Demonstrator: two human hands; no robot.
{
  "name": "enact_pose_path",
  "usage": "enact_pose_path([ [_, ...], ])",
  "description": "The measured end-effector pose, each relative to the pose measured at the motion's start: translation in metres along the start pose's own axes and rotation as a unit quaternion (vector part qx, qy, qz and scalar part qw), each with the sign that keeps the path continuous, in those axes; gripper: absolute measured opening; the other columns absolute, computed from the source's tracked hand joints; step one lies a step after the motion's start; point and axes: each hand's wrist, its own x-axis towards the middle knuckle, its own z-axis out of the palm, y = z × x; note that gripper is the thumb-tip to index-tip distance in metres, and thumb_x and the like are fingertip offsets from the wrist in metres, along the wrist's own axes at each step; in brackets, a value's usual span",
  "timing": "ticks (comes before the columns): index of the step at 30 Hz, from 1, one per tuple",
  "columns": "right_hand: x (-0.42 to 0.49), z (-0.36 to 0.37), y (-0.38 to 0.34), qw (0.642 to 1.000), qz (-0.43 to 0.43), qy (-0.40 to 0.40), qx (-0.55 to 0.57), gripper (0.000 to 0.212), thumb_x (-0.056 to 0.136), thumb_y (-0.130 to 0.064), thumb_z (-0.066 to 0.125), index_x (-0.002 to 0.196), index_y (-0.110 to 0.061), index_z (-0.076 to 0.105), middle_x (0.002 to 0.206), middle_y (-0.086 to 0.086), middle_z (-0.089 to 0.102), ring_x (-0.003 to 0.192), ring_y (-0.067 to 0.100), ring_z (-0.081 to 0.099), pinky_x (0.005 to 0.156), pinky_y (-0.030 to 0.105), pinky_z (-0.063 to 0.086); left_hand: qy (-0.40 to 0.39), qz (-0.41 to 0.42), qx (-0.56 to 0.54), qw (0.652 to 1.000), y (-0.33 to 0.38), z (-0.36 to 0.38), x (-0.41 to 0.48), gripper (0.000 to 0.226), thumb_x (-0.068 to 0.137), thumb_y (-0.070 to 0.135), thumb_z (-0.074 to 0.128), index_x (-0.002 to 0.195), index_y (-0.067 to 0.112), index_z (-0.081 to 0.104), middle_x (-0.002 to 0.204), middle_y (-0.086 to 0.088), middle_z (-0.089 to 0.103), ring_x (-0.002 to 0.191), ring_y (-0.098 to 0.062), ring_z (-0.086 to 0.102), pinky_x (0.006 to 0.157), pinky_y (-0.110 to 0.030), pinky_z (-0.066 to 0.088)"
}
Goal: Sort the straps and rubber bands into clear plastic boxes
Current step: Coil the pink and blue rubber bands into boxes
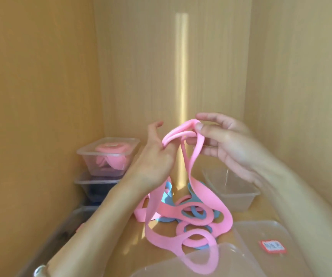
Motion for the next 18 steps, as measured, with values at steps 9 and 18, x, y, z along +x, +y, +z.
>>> enact_pose_path([
  [9, -0.005, 0.002, -0.002, 0.998, -0.012, 0.003, 0.063, 0.031, 0.088, -0.004, 0.063, 0.119, -0.005, 0.058, 0.097, 0.014, 0.072, 0.087, 0.023, 0.072, 0.068, 0.028, 0.058, -0.147, 0.088, -0.079, 0.982, 0.005, 0.008, -0.008, 0.042, 0.095, 0.039, 0.051, 0.135, 0.032, 0.039, 0.093, 0.012, 0.061, 0.083, -0.003, 0.062, 0.08, -0.025, 0.05],
  [18, -0.009, 0.009, -0.011, 0.999, -0.024, 0.021, -0.022, 0.024, 0.085, -0.01, 0.069, 0.108, -0.01, 0.063, 0.1, 0.017, 0.071, 0.08, 0.022, 0.073, 0.074, 0.031, 0.06, -0.045, 0.043, -0.117, 0.991, 0.003, 0.002, -0.005, 0.069, 0.087, 0.061, 0.039, 0.146, 0.034, 0.016, 0.105, 0.018, 0.054, 0.075, 0.018, 0.056, 0.073, -0.008, 0.044],
])
